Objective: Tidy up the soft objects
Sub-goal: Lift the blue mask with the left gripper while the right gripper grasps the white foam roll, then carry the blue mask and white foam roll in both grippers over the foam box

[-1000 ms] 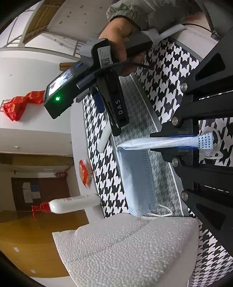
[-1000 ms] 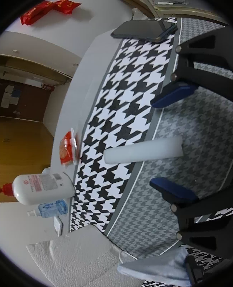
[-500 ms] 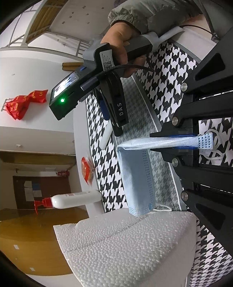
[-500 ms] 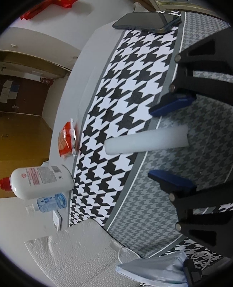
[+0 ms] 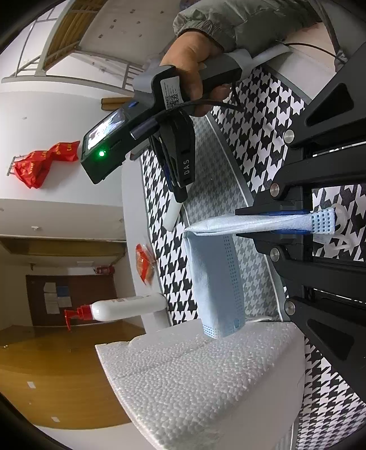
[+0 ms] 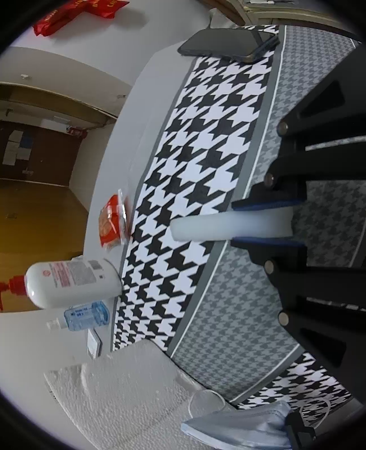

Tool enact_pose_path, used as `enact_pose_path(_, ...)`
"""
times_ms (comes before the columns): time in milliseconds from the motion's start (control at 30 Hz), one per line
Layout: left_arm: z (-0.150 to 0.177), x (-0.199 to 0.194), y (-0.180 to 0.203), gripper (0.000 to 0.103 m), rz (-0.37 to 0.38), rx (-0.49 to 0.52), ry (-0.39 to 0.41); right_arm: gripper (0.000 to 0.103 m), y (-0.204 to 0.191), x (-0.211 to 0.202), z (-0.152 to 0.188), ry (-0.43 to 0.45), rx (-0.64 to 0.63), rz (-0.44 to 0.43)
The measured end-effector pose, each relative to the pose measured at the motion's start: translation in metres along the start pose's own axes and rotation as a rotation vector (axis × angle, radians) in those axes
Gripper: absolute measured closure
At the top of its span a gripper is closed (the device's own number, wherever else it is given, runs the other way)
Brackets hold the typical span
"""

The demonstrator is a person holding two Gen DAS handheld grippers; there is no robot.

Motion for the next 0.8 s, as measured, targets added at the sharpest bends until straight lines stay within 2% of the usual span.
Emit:
enact_pose_path(467,-0.008,-0.023,0.009,0.096,-0.016,0.033,0.043,0.082,0.001,-0.054,0.007,0.081,0.022,0.006)
enact_pose_path(800,-0.013,-0.045,0.015,0.096,-0.028,0.056,0.09,0.082,-0.006,-0.11,0.014,0.19,0.058,-0.015)
Point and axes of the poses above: each gripper's, at about its wrist camera, not at the fingertips, and x roughly the way its jaws point, y to its right, z to its underside, the point moved 4 cm from there along x, roughly the way its jaws point, and after that the axes turned 11 degrees about x, right-handed, at the moved point
